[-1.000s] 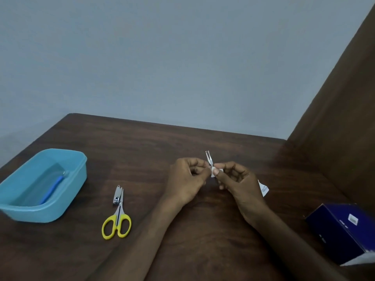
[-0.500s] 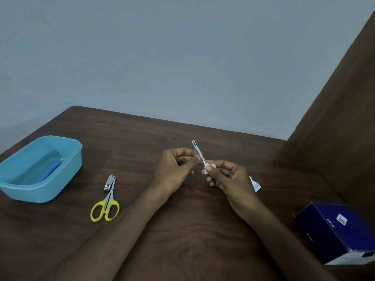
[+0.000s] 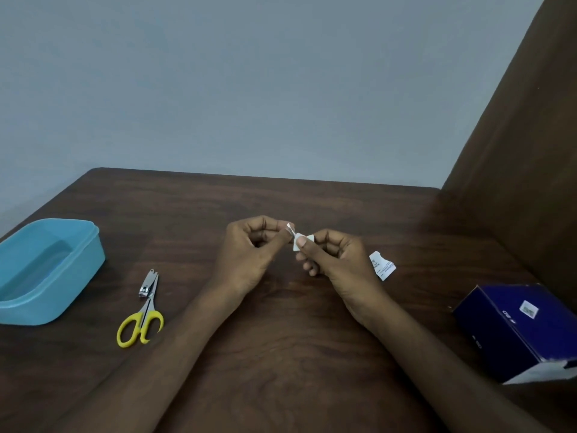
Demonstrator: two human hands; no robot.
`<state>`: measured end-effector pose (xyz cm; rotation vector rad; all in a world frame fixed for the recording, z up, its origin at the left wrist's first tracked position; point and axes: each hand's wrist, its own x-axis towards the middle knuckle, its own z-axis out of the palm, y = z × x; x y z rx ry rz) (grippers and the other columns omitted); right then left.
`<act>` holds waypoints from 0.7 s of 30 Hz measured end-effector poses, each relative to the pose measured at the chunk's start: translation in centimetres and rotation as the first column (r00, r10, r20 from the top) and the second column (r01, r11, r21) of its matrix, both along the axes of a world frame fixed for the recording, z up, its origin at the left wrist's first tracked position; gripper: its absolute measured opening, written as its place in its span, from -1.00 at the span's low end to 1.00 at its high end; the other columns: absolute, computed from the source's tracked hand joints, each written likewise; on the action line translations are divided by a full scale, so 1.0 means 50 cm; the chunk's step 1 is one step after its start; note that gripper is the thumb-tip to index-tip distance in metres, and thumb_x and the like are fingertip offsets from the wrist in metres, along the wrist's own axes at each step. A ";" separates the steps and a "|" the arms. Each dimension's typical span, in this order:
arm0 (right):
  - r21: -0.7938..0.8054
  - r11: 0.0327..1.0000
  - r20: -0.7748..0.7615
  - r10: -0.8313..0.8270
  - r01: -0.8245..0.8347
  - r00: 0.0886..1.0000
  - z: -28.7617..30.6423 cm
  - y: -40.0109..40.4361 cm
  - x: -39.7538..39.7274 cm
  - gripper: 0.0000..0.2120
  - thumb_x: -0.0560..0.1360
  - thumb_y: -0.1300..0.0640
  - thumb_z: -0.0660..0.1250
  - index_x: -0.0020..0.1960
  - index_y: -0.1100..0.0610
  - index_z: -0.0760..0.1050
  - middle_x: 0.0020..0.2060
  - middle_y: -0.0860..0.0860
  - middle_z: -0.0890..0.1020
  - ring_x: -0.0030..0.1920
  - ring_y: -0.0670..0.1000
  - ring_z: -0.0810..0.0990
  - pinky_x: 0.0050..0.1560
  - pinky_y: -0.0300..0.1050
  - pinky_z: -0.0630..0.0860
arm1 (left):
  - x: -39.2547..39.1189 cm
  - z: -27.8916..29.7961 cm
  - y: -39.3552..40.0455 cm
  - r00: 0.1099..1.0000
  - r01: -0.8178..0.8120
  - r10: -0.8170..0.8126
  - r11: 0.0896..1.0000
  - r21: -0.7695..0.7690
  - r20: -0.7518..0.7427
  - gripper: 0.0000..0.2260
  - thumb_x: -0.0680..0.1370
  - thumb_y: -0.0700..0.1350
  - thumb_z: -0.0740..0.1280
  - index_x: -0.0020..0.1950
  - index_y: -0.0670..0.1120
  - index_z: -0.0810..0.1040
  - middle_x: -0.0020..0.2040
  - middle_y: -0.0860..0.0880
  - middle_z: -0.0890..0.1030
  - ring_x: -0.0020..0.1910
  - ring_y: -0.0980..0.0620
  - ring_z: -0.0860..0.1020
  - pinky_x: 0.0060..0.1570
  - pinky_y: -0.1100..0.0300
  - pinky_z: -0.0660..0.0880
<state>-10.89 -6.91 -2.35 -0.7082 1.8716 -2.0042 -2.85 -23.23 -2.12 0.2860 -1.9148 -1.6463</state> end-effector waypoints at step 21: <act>0.056 0.995 -0.060 -0.077 0.080 0.995 0.012 -0.004 0.014 -0.68 0.51 -0.10 0.54 -0.18 0.15 0.64 -0.33 0.13 0.69 -0.38 0.01 0.58 -0.33 -0.12 0.54 | 0.003 0.000 0.014 0.999 -0.006 -0.003 0.981 -0.194 -0.045 -0.92 0.55 -0.10 0.59 -0.12 -0.06 0.77 -0.20 0.09 0.78 -0.26 0.25 0.68 -0.28 0.42 0.45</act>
